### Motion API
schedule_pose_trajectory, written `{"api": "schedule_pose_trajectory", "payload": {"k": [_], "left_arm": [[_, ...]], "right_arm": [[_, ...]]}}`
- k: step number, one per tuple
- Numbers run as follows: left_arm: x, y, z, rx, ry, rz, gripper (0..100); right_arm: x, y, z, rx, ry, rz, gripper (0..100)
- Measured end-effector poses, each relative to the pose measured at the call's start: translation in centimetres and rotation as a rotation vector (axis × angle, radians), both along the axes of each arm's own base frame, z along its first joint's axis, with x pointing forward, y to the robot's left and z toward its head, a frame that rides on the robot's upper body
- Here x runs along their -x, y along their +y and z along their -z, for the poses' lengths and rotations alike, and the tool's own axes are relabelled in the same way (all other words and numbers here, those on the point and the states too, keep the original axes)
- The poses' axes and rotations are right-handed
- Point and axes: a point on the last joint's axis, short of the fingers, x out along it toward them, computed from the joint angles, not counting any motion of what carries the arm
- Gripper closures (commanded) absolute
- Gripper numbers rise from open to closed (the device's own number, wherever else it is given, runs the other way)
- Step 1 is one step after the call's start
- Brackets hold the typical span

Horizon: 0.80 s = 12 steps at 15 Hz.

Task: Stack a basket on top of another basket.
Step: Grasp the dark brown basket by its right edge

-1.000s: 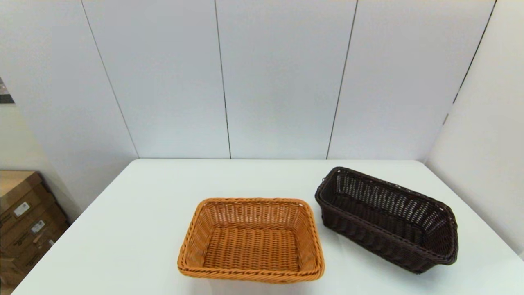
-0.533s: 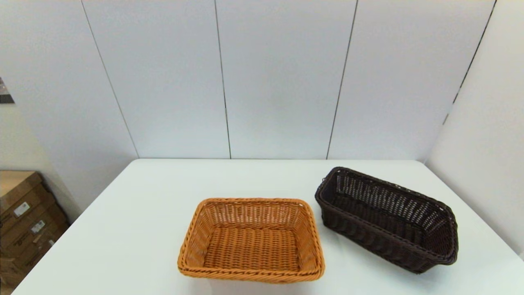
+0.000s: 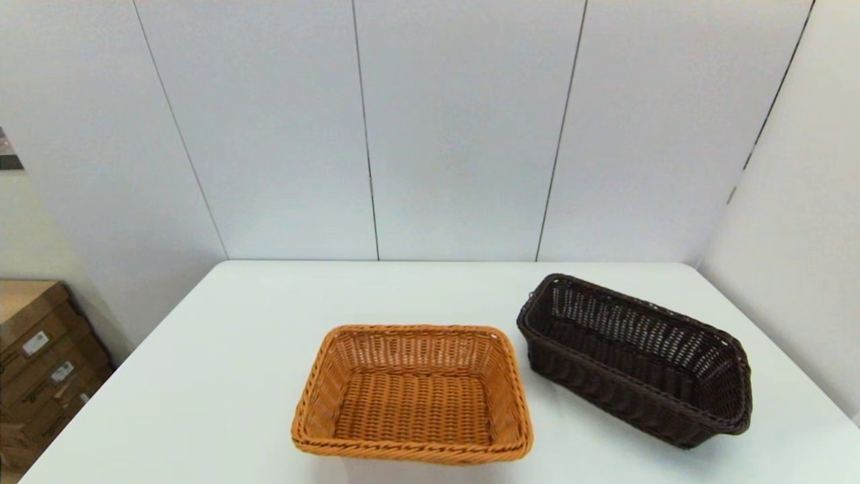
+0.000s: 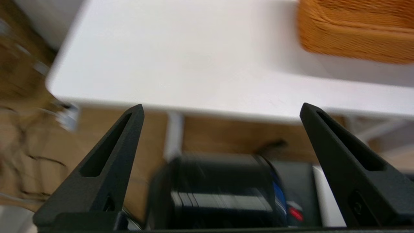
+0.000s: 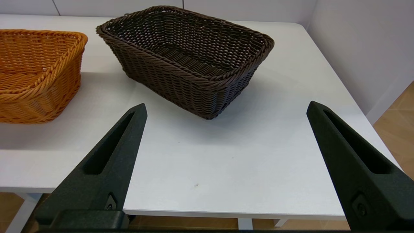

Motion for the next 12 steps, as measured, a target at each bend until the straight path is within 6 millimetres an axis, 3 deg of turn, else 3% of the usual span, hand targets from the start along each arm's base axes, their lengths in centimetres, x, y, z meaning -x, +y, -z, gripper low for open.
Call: {"api": "schedule_pose_trajectory", "payload": {"k": [5,12], "left_arm": [[-4.1,0.1,2.5,-0.113,-0.235,-0.008,0],[-4.9,0.0,3.6,-0.127,-0.271,0.050,0]], "right_arm": [[0.0,0.0,0.0,0.000,0.000,0.000,0],[0.0,0.0,0.0,0.002,-0.004,-0.001,0]]}}
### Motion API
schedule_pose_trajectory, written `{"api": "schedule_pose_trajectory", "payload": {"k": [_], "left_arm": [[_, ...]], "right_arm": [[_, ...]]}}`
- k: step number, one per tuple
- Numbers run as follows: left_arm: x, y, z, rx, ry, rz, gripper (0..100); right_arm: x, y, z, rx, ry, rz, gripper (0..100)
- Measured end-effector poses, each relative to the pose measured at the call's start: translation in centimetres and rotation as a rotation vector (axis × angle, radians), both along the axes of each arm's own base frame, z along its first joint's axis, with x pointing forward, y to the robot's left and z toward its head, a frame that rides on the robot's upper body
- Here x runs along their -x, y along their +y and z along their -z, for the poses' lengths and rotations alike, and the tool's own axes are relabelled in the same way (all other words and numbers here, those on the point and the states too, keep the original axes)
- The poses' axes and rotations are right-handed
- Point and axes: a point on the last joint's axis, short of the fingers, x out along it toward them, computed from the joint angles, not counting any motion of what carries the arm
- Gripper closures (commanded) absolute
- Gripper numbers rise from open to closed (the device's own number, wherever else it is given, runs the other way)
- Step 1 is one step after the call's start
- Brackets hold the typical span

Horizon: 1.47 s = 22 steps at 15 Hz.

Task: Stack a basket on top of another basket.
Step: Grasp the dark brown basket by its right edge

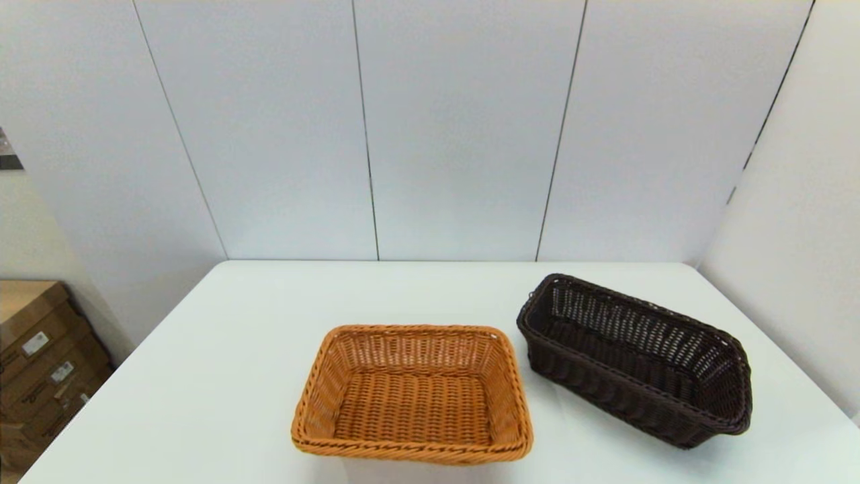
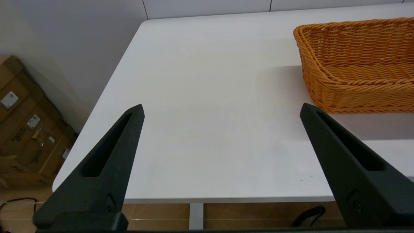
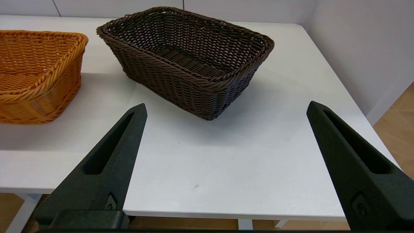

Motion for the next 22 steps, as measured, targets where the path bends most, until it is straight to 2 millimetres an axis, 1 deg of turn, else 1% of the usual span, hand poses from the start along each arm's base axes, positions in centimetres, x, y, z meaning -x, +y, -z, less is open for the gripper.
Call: {"api": "schedule_pose_trajectory", "payload": {"k": [8,10,12,14,15,16,18,20,22], "left_arm": [[0.0,0.0,0.1,0.004,0.003,-0.002,0],[0.0,0.0,0.1,0.004,0.003,-0.002,0],[0.0,0.0,0.1,0.004,0.003,-0.003,0],[0.0,0.0,0.1,0.004,0.003,-0.002,0],[0.0,0.0,0.1,0.004,0.003,-0.002,0],[0.0,0.0,0.1,0.004,0.003,-0.002,0],[0.0,0.0,0.1,0.004,0.003,-0.003,0],[0.0,0.0,0.1,0.004,0.003,-0.002,0],[0.0,0.0,0.1,0.004,0.003,-0.002,0]], "right_arm": [[0.0,0.0,-0.1,-0.008,-0.003,0.006,0],[0.6,0.0,-2.0,-0.017,-0.061,0.019,0],[1.1,0.0,-5.1,-0.024,-0.106,0.025,0],[0.8,0.0,-8.8,-0.027,-0.109,0.031,0],[0.2,0.0,-10.5,-0.027,-0.092,0.037,0],[-0.8,0.0,-12.3,-0.027,-0.048,0.049,0],[-3.3,-0.1,-14.9,-0.029,0.069,0.069,0],[-6.4,-0.2,-16.6,-0.033,0.229,0.083,0],[-9.5,-0.4,-17.1,-0.042,0.414,0.095,0]]}}
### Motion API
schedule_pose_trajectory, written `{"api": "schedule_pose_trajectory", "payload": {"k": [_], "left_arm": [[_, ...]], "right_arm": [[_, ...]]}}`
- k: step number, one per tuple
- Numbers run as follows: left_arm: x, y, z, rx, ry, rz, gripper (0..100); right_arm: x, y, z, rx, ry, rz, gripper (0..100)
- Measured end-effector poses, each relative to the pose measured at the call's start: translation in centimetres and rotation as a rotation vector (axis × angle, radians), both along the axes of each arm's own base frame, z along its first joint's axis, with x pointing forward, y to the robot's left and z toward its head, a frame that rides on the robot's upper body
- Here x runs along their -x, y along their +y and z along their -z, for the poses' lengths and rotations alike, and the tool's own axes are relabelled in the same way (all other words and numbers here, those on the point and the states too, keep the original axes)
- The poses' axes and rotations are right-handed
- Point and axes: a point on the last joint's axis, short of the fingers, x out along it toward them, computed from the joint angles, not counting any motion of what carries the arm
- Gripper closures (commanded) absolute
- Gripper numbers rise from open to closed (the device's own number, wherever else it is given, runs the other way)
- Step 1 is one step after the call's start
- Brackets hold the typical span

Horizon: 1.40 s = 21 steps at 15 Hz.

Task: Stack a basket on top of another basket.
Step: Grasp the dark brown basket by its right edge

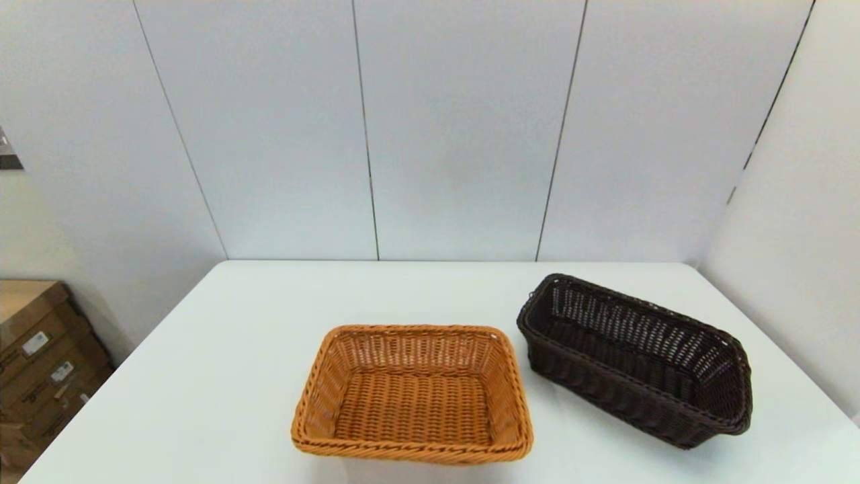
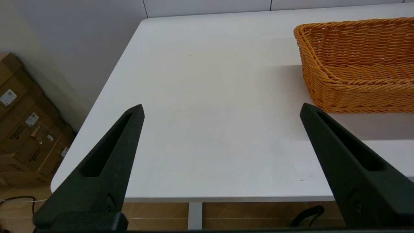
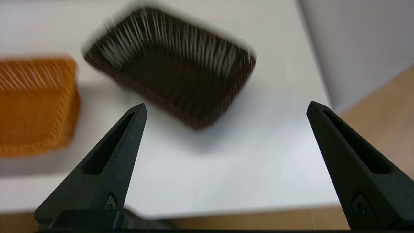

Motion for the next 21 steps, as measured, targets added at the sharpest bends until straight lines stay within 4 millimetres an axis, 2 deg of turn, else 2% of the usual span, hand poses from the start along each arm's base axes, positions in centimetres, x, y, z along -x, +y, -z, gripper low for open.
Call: {"api": "schedule_pose_trajectory", "payload": {"k": [4,10,13,21], "left_arm": [[0.0,0.0,0.0,0.000,0.000,0.000,0],[0.0,0.0,0.0,0.000,0.000,0.000,0],[0.0,0.0,0.0,0.000,0.000,0.000,0],[0.0,0.0,0.0,-0.001,0.000,0.000,0]], "right_arm": [[-6.1,-0.4,1.0,-0.043,0.315,0.061,0],[-14.7,-0.9,3.4,-0.089,0.543,0.134,0],[-17.6,-1.0,5.0,-0.128,0.612,0.186,0],[-22.2,-2.6,9.4,-0.192,0.763,0.303,0]]}}
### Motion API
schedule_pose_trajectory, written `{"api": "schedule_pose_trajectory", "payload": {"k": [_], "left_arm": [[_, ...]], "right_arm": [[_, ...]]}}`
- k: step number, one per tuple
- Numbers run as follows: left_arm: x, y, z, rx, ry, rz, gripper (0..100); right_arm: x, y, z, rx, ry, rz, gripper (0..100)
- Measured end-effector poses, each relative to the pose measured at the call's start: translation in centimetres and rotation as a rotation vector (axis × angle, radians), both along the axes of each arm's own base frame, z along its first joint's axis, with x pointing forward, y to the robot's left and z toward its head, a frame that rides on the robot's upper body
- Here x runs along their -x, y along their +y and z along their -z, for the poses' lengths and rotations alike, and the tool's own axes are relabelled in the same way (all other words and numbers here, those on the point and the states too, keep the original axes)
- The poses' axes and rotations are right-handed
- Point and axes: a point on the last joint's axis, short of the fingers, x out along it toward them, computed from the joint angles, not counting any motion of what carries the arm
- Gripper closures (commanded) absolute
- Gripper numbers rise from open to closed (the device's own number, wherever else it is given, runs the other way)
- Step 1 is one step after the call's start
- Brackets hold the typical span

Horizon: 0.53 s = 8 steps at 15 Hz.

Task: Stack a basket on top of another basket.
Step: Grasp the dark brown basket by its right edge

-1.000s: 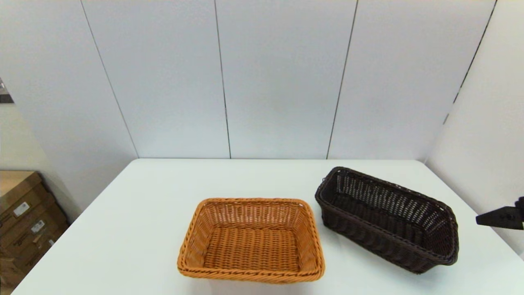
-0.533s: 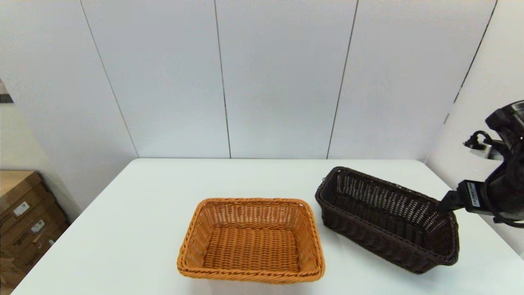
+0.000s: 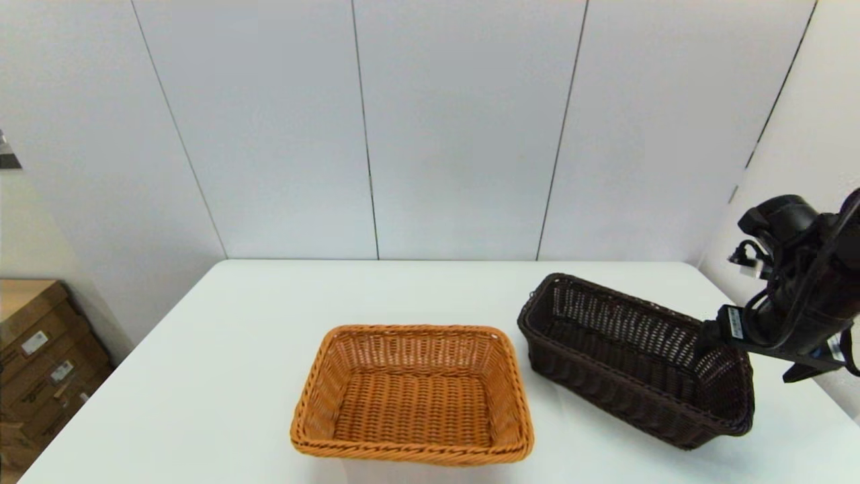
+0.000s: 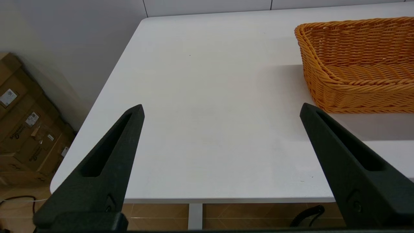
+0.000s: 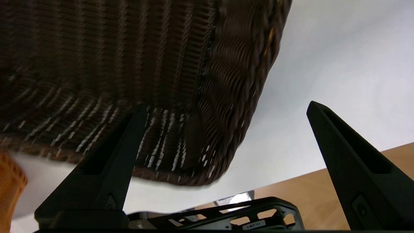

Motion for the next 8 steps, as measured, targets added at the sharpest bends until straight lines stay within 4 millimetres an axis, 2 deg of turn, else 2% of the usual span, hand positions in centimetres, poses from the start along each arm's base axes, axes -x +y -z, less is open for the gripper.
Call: {"api": "schedule_pose_trajectory", "payload": {"k": [8], "left_arm": [[0.0,0.0,0.0,0.000,0.000,0.000,0]], "right_arm": [[-2.7,-3.4,4.2,-0.116,0.099,0.075,0]]}}
